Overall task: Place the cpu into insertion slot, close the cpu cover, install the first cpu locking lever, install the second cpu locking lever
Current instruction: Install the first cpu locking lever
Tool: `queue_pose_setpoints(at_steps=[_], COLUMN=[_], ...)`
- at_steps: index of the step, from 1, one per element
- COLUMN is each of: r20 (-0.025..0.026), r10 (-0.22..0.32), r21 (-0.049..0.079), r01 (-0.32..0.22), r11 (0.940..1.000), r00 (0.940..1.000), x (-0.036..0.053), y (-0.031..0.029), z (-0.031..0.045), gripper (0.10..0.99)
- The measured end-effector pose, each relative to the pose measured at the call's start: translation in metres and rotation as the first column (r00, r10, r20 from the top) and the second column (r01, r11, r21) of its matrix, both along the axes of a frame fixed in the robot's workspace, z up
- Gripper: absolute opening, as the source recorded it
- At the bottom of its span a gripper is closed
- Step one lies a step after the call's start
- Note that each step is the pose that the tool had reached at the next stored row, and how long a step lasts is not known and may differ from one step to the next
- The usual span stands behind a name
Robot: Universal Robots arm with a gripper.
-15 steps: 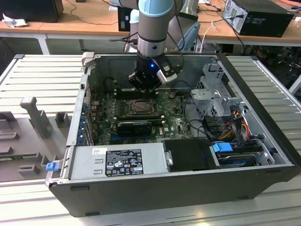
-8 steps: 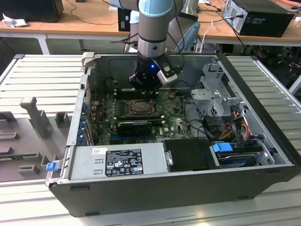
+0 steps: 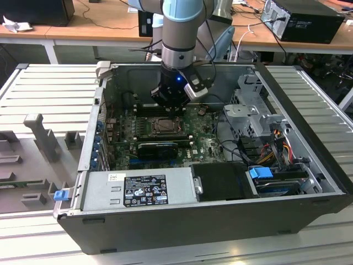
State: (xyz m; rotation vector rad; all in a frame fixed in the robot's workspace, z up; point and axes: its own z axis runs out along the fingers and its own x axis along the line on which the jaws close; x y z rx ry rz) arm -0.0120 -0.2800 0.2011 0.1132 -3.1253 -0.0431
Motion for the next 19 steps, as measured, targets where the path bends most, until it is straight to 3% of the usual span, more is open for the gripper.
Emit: queue_pose_setpoints(at_steps=[5,11,19], r20=[0.0011,0.0002,0.0003], r10=[0.000,0.000,0.000], r21=[0.011,0.009,0.009], r01=[0.000,0.000,0.000], r11=[0.9999,1.0000,1.0000], r00=[1.0000,1.0000,1.0000], x=[0.0003,0.0001,0.0001], y=[0.0004,0.0001,-0.0034], z=[0.0009,0.0177,0.0179], gripper=[0.106,0.106,0.106])
